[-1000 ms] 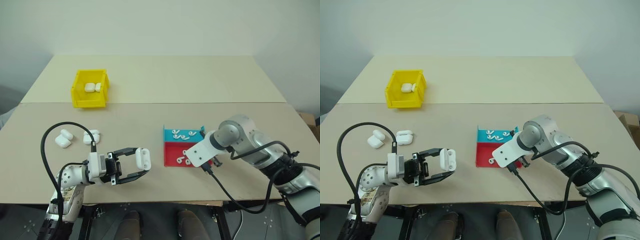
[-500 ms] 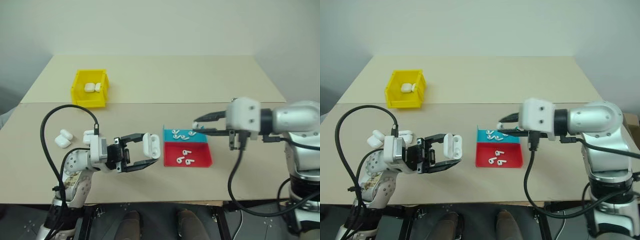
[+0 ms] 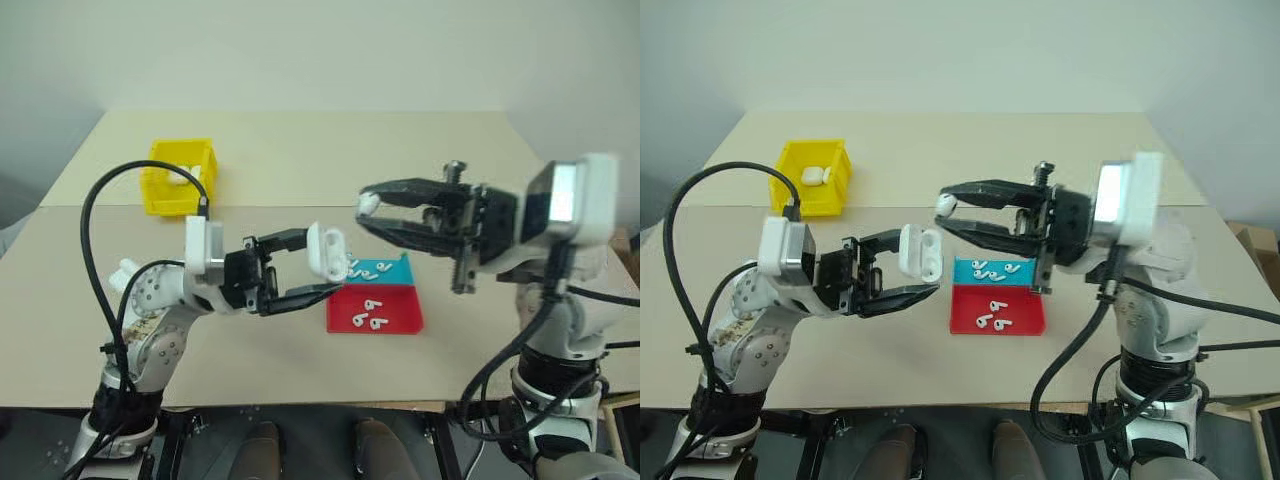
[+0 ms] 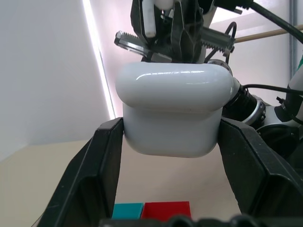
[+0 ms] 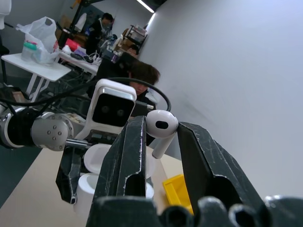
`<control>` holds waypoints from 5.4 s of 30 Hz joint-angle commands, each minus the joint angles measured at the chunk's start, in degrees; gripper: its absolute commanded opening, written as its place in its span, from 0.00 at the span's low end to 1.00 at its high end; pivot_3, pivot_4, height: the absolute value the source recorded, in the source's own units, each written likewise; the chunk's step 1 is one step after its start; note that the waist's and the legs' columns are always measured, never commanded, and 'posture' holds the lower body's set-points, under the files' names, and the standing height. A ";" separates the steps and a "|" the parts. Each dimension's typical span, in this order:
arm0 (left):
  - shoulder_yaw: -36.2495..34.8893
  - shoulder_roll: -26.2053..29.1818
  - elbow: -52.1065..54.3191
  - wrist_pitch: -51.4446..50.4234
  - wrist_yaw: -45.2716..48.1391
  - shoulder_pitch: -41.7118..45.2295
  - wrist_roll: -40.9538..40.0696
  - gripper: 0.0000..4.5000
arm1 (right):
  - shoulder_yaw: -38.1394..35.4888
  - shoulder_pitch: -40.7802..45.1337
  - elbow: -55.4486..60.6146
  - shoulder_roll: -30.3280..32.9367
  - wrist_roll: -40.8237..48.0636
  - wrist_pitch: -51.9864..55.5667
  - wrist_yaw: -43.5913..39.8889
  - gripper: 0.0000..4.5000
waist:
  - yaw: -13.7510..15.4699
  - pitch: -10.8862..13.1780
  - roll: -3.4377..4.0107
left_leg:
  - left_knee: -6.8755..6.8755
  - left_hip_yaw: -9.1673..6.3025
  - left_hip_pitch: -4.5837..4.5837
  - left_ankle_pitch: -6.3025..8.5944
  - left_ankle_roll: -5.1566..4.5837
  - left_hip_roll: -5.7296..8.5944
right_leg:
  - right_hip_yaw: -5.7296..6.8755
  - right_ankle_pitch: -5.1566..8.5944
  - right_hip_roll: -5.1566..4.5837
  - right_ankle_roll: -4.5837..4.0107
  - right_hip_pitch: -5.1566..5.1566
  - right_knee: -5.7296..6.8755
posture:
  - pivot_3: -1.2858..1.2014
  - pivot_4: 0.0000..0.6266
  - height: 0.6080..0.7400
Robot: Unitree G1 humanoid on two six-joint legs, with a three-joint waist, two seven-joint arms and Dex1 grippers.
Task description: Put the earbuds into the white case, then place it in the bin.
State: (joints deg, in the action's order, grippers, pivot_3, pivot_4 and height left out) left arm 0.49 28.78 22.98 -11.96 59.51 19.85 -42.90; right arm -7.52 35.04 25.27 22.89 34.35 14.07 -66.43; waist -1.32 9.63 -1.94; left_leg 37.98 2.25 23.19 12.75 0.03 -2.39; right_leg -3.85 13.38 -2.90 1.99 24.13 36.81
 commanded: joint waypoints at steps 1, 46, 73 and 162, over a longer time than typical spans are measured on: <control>-1.34 0.20 3.83 -2.12 -2.13 1.10 -2.06 0.62 | 1.54 1.41 -1.11 0.77 0.07 -3.99 -1.28 0.28 | 0.07 0.00 0.00 | 0.00 0.00 0.01 0.00 0.00 0.00 | 0.00 0.00 0.00 0.00 0.01 0.00 | 0.52 0.24 1.00; -0.92 0.30 5.06 -2.58 -1.33 0.58 -0.31 0.62 | 10.45 2.23 -8.82 5.95 -4.69 -15.89 -4.57 0.32 | 0.39 0.00 0.00 | 0.00 0.03 0.00 0.00 0.00 -0.30 | -0.02 -0.06 0.31 -0.16 0.05 -0.04 | 0.52 0.24 1.00; -0.71 4.55 -10.80 20.61 10.96 -16.49 17.95 0.62 | 32.44 26.24 -36.86 22.85 -37.04 -11.89 -16.23 0.56 | -0.38 0.02 0.04 | -0.03 0.34 -0.10 0.00 0.00 -0.47 | -0.12 -0.02 0.41 -0.42 0.20 0.01 | 0.52 0.24 1.00; 3.03 5.28 -8.02 25.44 4.87 -18.52 22.35 0.62 | 47.45 43.22 -91.15 1.20 -72.07 -55.99 -3.54 0.30 | -1.21 0.04 0.09 | -0.10 0.44 -0.02 0.04 -0.04 -0.48 | -0.13 -0.08 0.36 -0.50 0.46 0.29 | 0.52 0.24 1.00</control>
State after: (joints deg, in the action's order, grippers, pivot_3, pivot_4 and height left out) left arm 3.47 33.92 13.24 12.21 64.62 0.87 -20.35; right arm 40.10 77.26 -65.82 23.51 -37.35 -41.94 -70.28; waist -2.53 9.68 -1.85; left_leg 37.88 2.69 23.16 12.78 -0.01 -2.87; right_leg -3.99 13.30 -2.54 1.48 24.59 37.10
